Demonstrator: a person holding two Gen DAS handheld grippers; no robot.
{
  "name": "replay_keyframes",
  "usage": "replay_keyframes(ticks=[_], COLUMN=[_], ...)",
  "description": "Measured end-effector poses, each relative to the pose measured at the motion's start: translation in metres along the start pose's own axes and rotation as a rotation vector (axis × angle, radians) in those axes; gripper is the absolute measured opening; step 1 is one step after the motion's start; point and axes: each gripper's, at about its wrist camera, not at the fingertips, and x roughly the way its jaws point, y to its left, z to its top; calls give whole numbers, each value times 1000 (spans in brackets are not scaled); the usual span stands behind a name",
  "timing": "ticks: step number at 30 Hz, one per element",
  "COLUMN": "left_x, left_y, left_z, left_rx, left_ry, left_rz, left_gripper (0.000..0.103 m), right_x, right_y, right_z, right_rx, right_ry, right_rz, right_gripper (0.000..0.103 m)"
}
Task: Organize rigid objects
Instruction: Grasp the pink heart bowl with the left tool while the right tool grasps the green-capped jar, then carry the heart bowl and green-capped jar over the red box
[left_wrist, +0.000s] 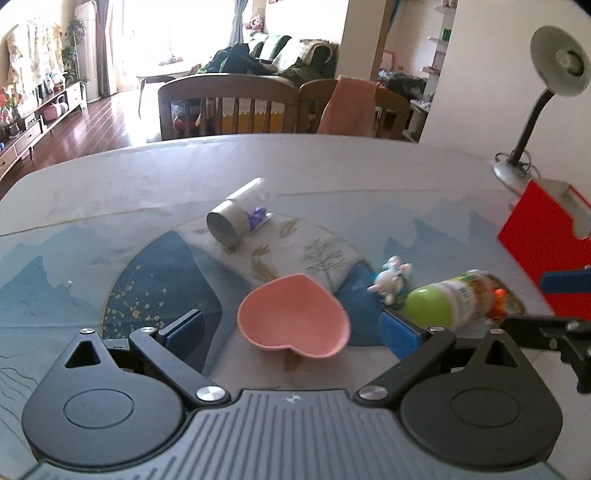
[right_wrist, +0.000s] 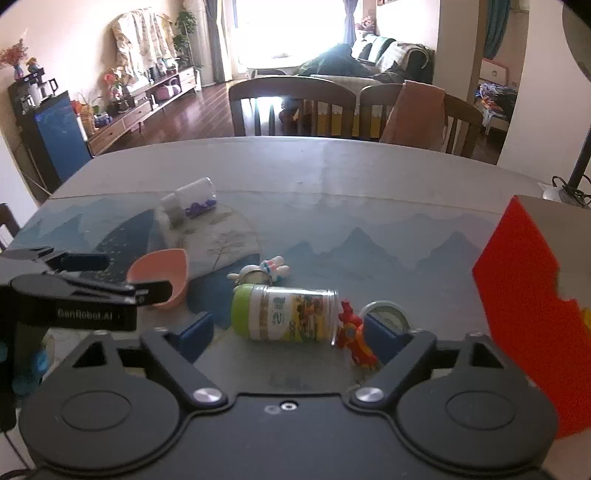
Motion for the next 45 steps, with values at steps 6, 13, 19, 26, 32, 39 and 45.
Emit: replay_keyframes(ticks=[6, 13, 19, 26, 32, 39, 45], left_x=[18, 25, 30, 32, 29, 23, 2], left_y=[3, 2, 2, 4, -2, -2, -6], left_z=[-6, -10, -14, -18, -19, -17, -12], left_rx=[38, 67, 78, 70, 71, 56, 33], left_ry=[-13, -50, -49, -49, -54, -41, -26], left_rz=[24, 7, -14, -5, 7, 11, 16], left_gripper=[101, 101, 100, 97, 78, 77, 77], right_x=[23, 37, 47, 53, 53, 39, 9], right_y=[7, 12, 16, 22, 26, 28, 29], right_z=[2, 6, 8, 8, 7, 7, 9], right_rx=[-25, -18, -12, -24, -33, -28, -4], right_ry=[18, 35, 46, 56, 61, 53, 36], right_rz=[-45, -77, -104, -124, -139, -126, -83], right_gripper=[85, 91, 89, 84, 83, 83, 83])
